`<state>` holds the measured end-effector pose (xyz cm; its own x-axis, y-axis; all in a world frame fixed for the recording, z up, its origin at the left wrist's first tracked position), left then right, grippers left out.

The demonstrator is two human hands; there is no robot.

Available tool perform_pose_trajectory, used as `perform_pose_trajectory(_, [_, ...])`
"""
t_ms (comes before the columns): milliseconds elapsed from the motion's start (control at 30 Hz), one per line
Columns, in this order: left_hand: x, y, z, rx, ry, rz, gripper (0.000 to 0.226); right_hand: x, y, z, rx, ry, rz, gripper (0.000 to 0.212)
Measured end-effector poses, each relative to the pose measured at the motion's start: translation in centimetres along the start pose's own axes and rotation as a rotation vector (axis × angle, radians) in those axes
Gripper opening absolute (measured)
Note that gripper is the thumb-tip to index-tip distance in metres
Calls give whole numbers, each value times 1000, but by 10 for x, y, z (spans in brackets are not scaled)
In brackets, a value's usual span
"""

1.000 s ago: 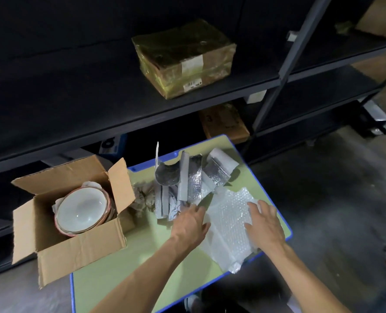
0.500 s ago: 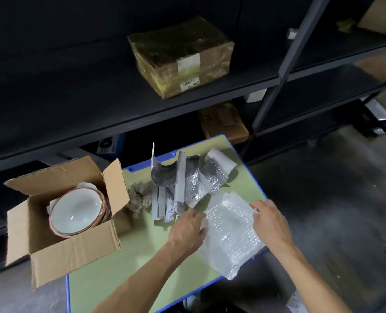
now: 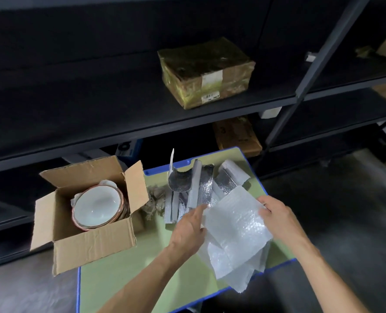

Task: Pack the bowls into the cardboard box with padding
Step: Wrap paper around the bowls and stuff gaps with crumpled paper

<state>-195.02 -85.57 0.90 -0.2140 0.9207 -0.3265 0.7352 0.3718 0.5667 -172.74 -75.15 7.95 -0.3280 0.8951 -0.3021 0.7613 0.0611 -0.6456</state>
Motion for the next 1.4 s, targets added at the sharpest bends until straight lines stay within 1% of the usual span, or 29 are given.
perform_pose_trajectory(100, [-1, -6, 3, -23, -59, -42, 49, 1, 6, 8, 3, -15, 35, 25])
perform_pose_trajectory(133, [-3, -7, 5, -63, -71, -77, 47, 0, 8, 10, 4, -14, 46, 24])
perform_pose_trajectory(167, [-4, -7, 7, -134, -72, -124, 47, 0, 10, 11, 18, -7, 62, 22])
perform_pose_trajectory(233, [-9, -6, 15, -227, -83, -190, 56, -2, 15, 13, 76, 13, 103, 18])
perform_pose_trajectory(267, [-10, -7, 21, -193, -114, -177, 60, -3, 17, 15, 96, 20, 123, 17])
perform_pose_trajectory(300, [-13, -7, 27, -101, -161, -150, 60, -4, 19, 16, 101, 28, 138, 16])
perform_pose_trajectory(400, [-19, -9, 37, 154, -267, -46, 48, -8, 22, 22, 82, 44, 152, 17])
perform_pose_trajectory(500, [-22, -7, 47, 337, -257, 96, 48, -9, 24, 24, 46, 80, 159, 19])
perform_pose_trajectory(567, [-23, -6, 53, 439, -237, 132, 49, -9, 22, 22, 22, 113, 137, 18])
perform_pose_trajectory(633, [-25, -5, 58, 500, -227, 150, 46, -8, 18, 17, 16, 170, 102, 19])
perform_pose_trajectory(733, [-27, -7, 59, 521, -199, 182, 43, -6, 13, 4, 1, 256, 66, 20])
perform_pose_trajectory(833, [-30, -11, 59, 541, -185, 221, 50, -2, 9, -7, -4, 222, 55, 21])
perform_pose_trajectory(900, [-32, -12, 56, 542, -184, 222, 51, -3, 4, -9, 3, 177, 46, 21])
perform_pose_trajectory(967, [-31, -12, 52, 515, -162, 210, 48, -5, -4, -9, 10, 156, 27, 22])
perform_pose_trajectory(1100, [-29, -11, 26, 369, -38, 174, 39, -6, -24, -8, 47, 100, -27, 22])
perform_pose_trajectory(1233, [-39, -6, -18, 64, 92, 76, 32, -4, -49, -9, 80, 33, -107, 22])
perform_pose_trajectory(1333, [-60, 4, -58, -225, 201, 9, 25, -3, -72, -13, 95, -8, -173, 20])
perform_pose_trajectory(1400, [-73, 8, -84, -379, 270, -28, 26, -2, -89, -14, 108, -41, -224, 18])
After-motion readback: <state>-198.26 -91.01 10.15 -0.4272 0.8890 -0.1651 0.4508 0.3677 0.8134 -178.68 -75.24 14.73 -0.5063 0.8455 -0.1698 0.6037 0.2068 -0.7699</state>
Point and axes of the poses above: each hand's wrist, its own x-axis towards the middle knuckle, its own z-axis out of the palm, y = z × x, the point moved 2 cm from there along x, towards the middle knuckle, and after that the axes turned 6 degrees about -z, right-handed, at the moved point
